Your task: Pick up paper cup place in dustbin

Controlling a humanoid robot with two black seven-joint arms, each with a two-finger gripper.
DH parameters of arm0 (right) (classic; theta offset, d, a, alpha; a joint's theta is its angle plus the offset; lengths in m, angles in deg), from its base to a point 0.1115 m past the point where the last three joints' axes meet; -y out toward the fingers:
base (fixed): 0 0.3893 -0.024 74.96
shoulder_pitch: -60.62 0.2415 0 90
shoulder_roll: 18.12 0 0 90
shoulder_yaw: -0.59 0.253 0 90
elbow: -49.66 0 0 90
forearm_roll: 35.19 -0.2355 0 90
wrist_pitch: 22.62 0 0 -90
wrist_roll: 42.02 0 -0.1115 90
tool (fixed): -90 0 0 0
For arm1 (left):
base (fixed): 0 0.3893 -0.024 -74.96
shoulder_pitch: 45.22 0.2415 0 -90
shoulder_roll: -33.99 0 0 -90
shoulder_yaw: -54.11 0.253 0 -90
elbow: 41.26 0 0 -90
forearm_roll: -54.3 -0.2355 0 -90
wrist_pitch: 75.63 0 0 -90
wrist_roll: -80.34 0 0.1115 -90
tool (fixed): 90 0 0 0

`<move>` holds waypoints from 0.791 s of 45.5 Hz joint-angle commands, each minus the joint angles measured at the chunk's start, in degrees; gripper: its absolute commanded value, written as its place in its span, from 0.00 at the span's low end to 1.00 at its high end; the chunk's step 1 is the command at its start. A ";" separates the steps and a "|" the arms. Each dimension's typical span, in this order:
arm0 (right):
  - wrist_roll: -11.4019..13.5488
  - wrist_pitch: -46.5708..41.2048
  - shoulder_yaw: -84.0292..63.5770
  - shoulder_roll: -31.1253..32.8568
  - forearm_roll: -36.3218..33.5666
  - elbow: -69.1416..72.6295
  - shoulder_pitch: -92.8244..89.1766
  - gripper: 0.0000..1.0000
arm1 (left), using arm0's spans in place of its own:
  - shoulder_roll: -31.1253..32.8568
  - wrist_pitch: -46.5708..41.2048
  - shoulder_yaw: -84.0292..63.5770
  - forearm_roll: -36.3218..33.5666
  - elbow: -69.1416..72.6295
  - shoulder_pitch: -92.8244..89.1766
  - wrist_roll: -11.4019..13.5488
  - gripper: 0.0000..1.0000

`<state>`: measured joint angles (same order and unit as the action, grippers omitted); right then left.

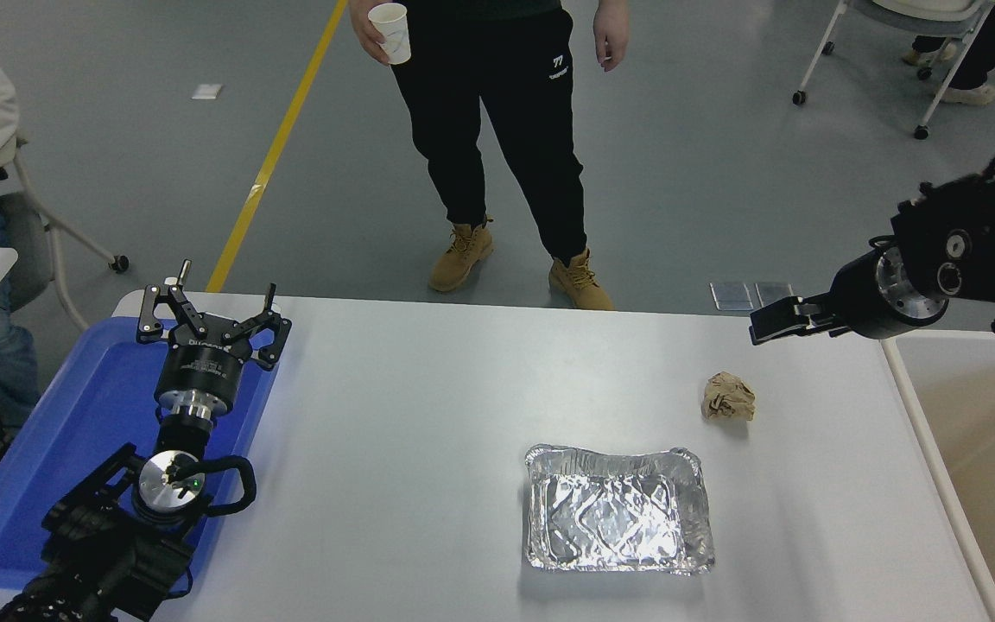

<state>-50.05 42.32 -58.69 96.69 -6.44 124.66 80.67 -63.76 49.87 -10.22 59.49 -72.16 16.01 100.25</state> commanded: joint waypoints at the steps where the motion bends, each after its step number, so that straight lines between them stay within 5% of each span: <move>1: 0.03 -6.66 -1.28 -6.09 -7.13 3.66 7.28 1.00 | 0.02 -0.08 -0.01 0.00 -0.04 0.04 0.04 1.00; 15: -0.05 -11.24 -10.06 -14.44 -13.37 5.15 12.99 1.00 | 0.02 -0.08 -0.01 0.00 0.05 0.04 0.04 1.00; 36: -0.05 -10.71 -14.29 -16.02 -25.76 10.69 20.72 1.00 | 0.02 -0.08 -0.01 0.00 0.05 0.04 0.13 1.00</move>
<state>-50.09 31.72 -71.35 82.98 -25.13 133.51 96.83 -63.77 49.79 -10.22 59.48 -72.12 16.04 100.30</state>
